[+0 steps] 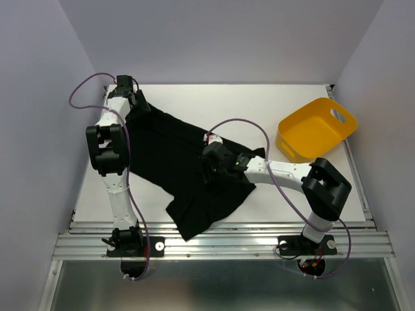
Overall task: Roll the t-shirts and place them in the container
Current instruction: Fold the T-shirt at the center of the board.
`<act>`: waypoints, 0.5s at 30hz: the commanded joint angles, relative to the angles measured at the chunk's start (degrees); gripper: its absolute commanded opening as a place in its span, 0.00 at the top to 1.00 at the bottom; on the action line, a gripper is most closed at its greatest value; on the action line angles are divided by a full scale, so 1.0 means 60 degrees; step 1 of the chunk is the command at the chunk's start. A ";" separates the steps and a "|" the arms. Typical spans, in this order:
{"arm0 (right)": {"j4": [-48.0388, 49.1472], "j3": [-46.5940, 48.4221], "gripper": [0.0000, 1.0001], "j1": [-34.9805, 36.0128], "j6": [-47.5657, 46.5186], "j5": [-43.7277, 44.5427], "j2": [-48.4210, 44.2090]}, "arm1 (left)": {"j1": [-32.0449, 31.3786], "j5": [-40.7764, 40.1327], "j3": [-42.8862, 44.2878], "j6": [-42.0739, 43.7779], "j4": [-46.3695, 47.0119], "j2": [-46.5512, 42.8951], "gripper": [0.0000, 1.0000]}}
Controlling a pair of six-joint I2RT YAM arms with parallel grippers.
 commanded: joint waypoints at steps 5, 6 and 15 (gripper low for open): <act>-0.0662 0.0554 0.40 0.0836 0.0689 0.0572 0.0764 | 0.0013 -0.0055 0.0020 0.0010 -0.0065 -0.0670 0.28; -0.0692 0.0569 0.41 0.0952 0.0718 0.0674 0.0824 | 0.0013 -0.0055 0.0020 0.0010 -0.0050 -0.0669 0.28; -0.1205 0.0920 0.62 0.1143 0.0924 0.1817 0.1469 | 0.0013 -0.0040 0.0020 0.0010 -0.0050 -0.0552 0.28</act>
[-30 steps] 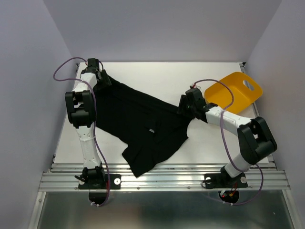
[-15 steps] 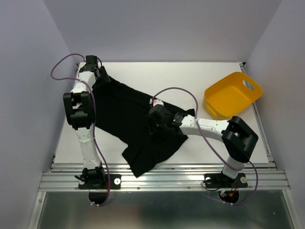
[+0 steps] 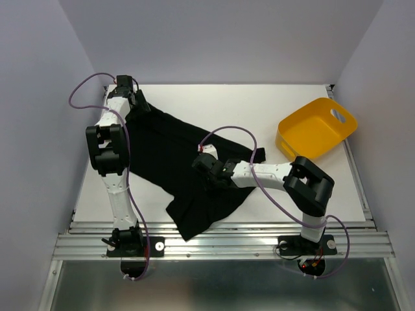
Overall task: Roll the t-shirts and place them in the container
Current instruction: Fold the T-shirt at the center of the board.
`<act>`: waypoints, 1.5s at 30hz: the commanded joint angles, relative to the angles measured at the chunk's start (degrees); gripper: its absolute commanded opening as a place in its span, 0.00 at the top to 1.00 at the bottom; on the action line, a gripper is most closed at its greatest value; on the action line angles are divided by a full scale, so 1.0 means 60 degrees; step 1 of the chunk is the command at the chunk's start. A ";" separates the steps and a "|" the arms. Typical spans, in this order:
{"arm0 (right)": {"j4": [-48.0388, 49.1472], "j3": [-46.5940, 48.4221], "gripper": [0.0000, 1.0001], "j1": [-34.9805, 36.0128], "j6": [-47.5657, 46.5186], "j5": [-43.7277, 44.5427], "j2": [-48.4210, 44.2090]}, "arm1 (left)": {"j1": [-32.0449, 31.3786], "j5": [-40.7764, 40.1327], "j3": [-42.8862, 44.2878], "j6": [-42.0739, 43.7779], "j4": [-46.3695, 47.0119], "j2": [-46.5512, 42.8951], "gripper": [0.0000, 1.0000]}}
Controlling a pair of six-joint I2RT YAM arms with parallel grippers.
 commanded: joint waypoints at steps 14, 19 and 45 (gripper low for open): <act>-0.0360 0.0176 0.99 0.0274 -0.0500 0.0221 -0.1195 | 0.0013 0.0034 0.0137 0.0025 -0.0035 -0.0289 0.28; -0.1063 0.0234 0.99 0.0274 -0.1101 -0.0395 -0.1358 | -0.0002 0.0048 0.0151 0.0039 -0.0035 -0.0274 0.28; -0.0728 -0.0512 0.53 -0.2756 -0.1073 -0.1918 -0.2676 | -0.0060 0.0180 0.0093 -0.0034 0.0038 -0.0890 0.28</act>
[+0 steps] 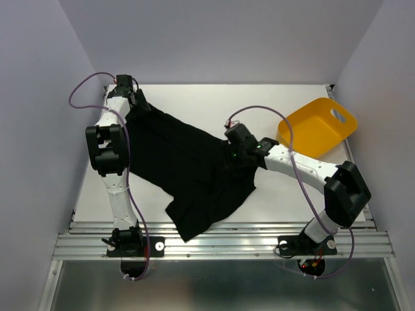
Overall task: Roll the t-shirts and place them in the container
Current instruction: Fold the T-shirt at the center of the board.
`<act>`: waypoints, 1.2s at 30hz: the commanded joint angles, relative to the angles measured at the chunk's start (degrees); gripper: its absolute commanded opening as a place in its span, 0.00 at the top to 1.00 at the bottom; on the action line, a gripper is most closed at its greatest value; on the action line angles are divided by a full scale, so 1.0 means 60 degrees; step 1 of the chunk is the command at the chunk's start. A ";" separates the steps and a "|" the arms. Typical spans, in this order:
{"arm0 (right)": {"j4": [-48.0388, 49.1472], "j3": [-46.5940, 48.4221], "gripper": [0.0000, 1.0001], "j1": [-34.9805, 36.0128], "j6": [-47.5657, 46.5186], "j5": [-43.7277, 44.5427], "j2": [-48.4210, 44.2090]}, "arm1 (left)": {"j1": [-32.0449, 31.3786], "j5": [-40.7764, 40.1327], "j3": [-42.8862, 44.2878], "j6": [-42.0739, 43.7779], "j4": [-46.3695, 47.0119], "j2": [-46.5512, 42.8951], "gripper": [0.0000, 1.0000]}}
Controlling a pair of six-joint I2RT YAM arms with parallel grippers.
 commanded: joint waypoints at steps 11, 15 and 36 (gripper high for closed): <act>0.1484 -0.0627 0.94 -0.2998 0.1100 -0.0858 0.0599 | -0.0207 0.0363 -0.0024 0.0017 0.0111 -0.0433 0.28; 0.1559 -0.0700 0.97 -0.3218 0.0983 -0.0508 0.1257 | -0.0207 0.0291 -0.0069 -0.0026 0.0126 -0.0126 0.28; 0.1397 -0.0232 0.99 -0.3307 0.0470 0.0094 0.0820 | -0.0965 -0.0369 0.0547 0.0003 -0.0153 -0.0680 0.29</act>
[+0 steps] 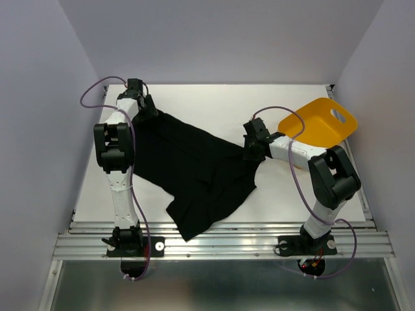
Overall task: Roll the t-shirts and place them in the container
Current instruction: Fold the T-shirt at the center of the board.
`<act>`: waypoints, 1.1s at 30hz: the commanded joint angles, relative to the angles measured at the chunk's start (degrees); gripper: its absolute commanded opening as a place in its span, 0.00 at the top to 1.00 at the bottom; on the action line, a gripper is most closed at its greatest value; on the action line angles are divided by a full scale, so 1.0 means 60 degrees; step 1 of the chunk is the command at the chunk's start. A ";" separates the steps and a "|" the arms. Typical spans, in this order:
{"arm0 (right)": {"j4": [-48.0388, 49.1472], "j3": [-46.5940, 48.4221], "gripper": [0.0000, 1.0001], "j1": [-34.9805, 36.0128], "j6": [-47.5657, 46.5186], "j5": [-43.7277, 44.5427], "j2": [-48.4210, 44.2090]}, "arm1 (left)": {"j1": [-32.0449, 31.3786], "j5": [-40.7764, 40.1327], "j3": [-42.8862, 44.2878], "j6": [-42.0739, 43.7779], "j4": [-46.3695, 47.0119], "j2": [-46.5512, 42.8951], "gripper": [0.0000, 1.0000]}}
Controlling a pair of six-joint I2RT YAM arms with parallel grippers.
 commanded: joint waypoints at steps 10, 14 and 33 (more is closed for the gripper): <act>0.0094 0.0768 0.99 -0.0068 0.0023 -0.0211 -0.0205 | -0.1480 0.0162 0.0697 -0.0217 0.0111 -0.0960 0.29; 0.0080 0.0592 0.99 -0.0068 0.0111 0.0023 -0.0264 | -0.1509 0.0074 0.1194 -0.0246 0.0037 -0.0535 0.30; 0.0270 -0.0462 0.99 -0.0068 0.0243 0.0566 0.0293 | -0.0851 -0.0307 0.2162 0.0339 0.0154 0.1062 0.30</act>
